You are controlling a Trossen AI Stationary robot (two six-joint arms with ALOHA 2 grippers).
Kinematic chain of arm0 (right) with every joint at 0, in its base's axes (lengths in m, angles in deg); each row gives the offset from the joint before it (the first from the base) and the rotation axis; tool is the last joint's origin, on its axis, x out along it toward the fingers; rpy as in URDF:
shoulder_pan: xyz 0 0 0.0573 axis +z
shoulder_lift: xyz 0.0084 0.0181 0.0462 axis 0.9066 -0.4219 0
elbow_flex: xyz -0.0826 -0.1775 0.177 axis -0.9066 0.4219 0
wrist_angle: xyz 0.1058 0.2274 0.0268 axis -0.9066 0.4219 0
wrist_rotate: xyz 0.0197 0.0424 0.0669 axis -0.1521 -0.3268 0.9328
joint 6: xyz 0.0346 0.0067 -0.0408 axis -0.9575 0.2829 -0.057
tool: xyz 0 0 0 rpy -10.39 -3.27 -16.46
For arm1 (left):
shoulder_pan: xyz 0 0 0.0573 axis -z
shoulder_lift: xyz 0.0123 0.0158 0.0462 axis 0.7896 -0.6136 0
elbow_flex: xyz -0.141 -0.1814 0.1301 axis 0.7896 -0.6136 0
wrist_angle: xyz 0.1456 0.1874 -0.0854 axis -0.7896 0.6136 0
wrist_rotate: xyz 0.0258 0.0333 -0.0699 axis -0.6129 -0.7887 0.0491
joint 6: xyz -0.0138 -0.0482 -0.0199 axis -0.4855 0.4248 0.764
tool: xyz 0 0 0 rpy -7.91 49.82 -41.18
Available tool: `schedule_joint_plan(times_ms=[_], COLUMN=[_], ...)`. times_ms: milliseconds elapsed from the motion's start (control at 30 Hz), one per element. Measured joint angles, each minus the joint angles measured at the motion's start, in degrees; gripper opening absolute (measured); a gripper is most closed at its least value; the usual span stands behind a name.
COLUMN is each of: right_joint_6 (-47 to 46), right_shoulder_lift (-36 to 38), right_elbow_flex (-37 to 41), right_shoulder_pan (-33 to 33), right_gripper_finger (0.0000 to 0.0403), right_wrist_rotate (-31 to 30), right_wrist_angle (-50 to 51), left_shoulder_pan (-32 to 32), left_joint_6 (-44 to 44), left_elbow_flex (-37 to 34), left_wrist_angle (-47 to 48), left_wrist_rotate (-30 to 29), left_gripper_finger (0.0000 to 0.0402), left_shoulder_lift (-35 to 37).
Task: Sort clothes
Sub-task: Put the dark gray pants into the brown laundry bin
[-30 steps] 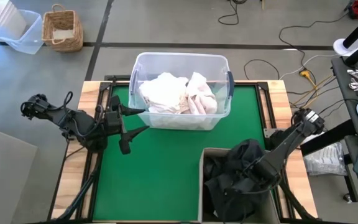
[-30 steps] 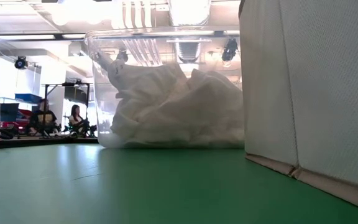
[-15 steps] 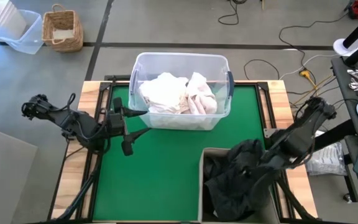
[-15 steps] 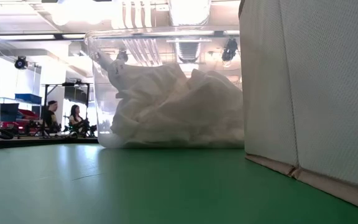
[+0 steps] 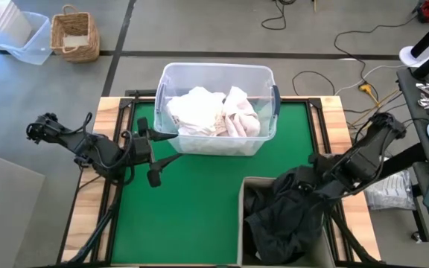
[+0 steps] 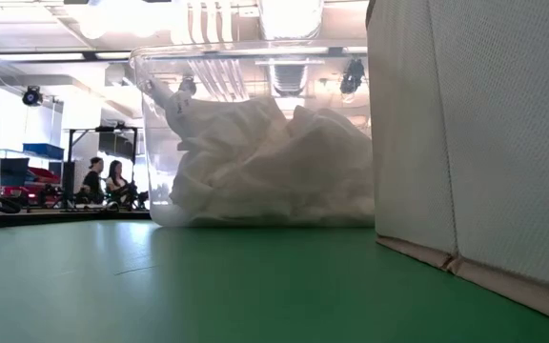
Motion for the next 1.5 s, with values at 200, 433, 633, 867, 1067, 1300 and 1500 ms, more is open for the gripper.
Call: schedule_joint_plan(times_ms=[200, 433, 633, 867, 1067, 1300, 1500], right_joint_6=[3.43, 9.92, 10.50, 10.09, 11.66, 8.61, 5.08], right_shoulder_lift=[-2.02, -4.18, -7.33, -9.29, -9.27, -9.97, -9.83], right_elbow_flex=[8.48, 16.08, 15.44, 8.63, 1.55, -4.42, -8.30], right_shoulder_pan=[-0.02, -0.02, 0.09, 0.26, 0.26, 0.26, 0.50], right_gripper_finger=[0.0012, 0.0012, 0.0012, 0.0012, 0.0012, 0.0012, 0.0012], right_wrist_rotate=[0.24, 1.14, 0.69, 0.00, -0.91, -3.01, -10.45], right_wrist_angle=[-9.14, -30.24, -29.08, -21.57, -17.78, -5.78, 5.25], left_shoulder_pan=[0.00, 0.00, 0.00, 0.00, 0.00, 0.00, 0.00], left_joint_6=[0.00, 0.00, 0.00, 0.00, 0.00, -0.02, -0.02], left_elbow_flex=[0.00, 0.00, 0.00, 0.00, 0.00, 0.00, 0.00], left_wrist_angle=[0.00, 0.00, 0.00, 0.01, 0.02, 0.00, 0.02], left_wrist_rotate=[0.00, 0.00, -0.01, -0.02, -0.02, -0.04, -0.03], left_gripper_finger=[0.0245, 0.0245, 0.0245, 0.0245, 0.0245, 0.0245, 0.0245], left_shoulder_lift=[0.00, 0.00, 0.00, 0.00, 0.00, 0.00, 0.00])
